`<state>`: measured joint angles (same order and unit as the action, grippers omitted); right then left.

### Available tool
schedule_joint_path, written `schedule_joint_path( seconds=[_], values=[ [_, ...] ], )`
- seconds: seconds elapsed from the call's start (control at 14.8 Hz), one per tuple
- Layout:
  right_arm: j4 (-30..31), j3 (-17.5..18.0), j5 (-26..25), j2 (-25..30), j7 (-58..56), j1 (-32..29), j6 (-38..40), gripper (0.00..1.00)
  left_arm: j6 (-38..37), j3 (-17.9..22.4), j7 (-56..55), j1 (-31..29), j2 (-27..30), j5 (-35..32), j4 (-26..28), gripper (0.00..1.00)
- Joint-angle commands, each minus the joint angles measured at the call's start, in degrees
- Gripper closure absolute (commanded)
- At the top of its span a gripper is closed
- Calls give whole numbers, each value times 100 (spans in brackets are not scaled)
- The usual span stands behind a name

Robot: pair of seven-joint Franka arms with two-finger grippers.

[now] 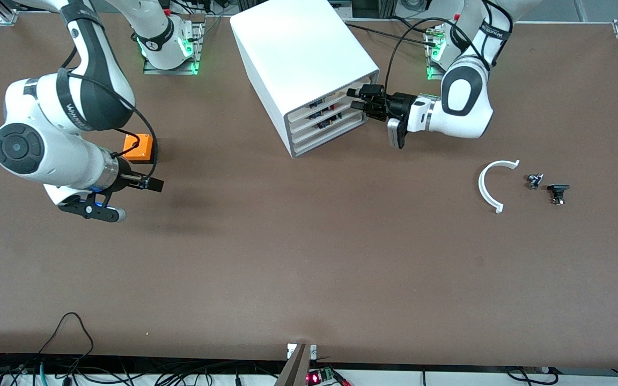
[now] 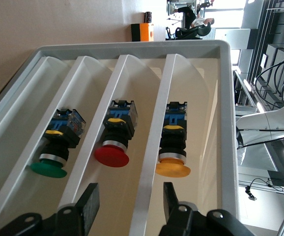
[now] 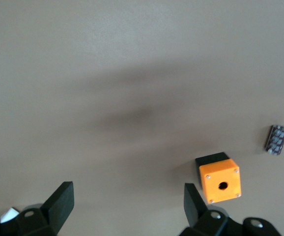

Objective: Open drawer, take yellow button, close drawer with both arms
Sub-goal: 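Grasp the top drawer handle with the left gripper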

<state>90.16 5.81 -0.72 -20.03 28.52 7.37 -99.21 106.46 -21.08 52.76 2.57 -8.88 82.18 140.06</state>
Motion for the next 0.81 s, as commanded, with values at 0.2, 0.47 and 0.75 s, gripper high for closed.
schedule_joint_path(
  seconds=[0.2,0.47,0.75],
  values=[
    [-675,-10,-16,-360,1356,413,51,1,50,-290,217,-29,44,175,82,69],
    [-903,-1,-16,-475,2033,624,51,1,33,-326,235,-64,-70,175,48,100],
    [-1325,-1,-8,-677,2955,993,51,1,33,-265,200,-204,-158,88,-136,100]
  ],
)
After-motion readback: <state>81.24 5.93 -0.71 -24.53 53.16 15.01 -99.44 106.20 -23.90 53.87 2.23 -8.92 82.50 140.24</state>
